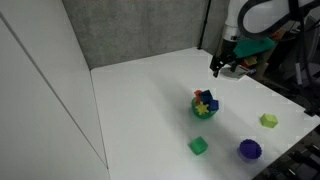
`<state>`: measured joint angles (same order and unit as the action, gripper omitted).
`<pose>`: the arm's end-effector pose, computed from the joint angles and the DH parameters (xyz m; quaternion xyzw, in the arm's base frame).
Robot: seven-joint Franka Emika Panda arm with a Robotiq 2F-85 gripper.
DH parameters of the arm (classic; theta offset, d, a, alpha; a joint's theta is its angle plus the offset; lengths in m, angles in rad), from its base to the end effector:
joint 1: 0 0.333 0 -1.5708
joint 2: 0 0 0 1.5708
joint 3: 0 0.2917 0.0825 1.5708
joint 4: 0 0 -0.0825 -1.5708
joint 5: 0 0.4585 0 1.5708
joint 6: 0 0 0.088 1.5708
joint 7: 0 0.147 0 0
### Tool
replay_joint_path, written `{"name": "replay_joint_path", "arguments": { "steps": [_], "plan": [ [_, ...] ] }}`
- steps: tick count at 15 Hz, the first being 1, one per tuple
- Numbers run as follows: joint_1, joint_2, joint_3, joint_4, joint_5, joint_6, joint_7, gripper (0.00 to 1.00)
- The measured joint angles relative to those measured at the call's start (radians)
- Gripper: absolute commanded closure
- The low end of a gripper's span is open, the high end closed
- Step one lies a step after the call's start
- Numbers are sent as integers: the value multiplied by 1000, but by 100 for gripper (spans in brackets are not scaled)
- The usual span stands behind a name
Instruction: Pick up the blue block and place it in the green bowl
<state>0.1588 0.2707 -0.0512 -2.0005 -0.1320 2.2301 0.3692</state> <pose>0.6407 0.0605 0.2098 0.9942 -0.0882 -0.0063 0.0613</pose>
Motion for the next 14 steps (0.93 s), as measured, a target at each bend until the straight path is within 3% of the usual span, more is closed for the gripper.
{"name": "replay_joint_path", "arguments": {
  "steps": [5, 14],
  "plan": [
    [-17, -120, 7, -84, 3, -58, -6, 0],
    [-76, -359, 28, -151, 90, -245, -163, 0]
  ]
}}
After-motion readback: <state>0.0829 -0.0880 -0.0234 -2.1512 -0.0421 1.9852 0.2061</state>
